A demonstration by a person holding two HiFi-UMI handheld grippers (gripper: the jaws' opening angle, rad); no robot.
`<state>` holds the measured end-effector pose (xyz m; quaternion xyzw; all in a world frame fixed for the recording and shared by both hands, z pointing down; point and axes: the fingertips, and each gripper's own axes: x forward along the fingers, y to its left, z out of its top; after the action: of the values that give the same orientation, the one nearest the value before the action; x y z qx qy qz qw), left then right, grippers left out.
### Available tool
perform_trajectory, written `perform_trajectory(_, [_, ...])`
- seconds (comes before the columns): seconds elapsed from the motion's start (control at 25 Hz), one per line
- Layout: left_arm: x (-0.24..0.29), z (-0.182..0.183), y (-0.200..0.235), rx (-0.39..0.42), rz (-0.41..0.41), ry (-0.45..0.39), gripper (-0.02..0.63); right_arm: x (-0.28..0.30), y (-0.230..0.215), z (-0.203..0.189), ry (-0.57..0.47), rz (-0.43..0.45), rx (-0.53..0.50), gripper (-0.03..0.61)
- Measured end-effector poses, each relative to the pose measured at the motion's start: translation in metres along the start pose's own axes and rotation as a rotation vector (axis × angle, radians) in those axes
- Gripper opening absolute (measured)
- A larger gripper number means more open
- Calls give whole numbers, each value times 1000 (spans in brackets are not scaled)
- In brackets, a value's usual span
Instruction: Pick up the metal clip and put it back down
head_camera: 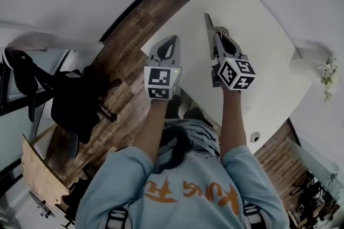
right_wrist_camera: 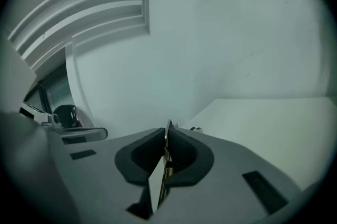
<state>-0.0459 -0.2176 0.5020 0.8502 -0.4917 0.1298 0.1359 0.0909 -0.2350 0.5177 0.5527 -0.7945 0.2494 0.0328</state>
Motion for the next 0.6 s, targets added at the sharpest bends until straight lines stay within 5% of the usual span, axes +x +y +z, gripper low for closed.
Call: perform_trajectory(0.6, [21,-23,70,-49,38,59,25,92,17,-66,159,20,152,31])
